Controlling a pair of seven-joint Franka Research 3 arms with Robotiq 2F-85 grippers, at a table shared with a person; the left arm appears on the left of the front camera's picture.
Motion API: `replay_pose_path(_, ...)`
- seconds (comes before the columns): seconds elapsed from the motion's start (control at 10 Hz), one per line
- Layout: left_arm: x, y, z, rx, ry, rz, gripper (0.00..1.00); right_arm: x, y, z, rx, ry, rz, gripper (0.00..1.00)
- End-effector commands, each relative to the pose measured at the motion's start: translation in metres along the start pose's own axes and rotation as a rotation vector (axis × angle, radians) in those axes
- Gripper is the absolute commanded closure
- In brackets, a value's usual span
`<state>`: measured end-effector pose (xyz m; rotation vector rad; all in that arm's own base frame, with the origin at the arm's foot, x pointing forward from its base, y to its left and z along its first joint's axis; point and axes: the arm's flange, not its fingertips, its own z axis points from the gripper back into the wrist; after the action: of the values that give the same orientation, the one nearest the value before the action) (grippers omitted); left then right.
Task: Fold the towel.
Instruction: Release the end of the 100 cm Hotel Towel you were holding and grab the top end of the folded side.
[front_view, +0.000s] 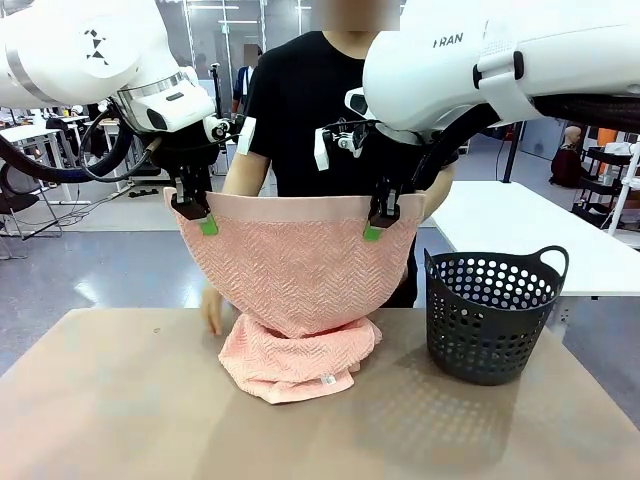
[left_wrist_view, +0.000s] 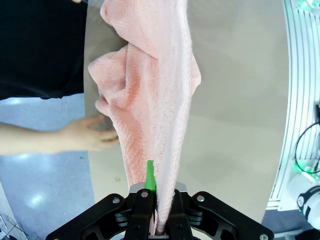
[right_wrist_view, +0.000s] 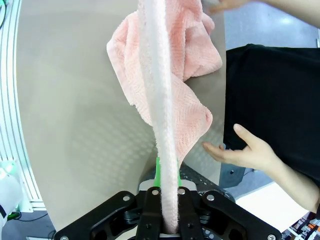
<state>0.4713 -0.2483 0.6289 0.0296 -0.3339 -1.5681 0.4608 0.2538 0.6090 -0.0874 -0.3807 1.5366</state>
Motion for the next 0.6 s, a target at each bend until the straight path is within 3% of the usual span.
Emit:
replay_pose_path(0.0, -0.0009, 0.0001, 0.0003, 0.004, 0.007, -0.005, 1.0, -0.0015, 0.0003, 0.0003, -0.001, 0.002, 0.003, 1.0)
replay_pose_path(0.5, -0.0009, 0.0001, 0.0003, 0.004, 0.007, -0.005, 1.0, -0.0015, 0.0003, 0.0003, -0.001, 0.002, 0.003, 1.0)
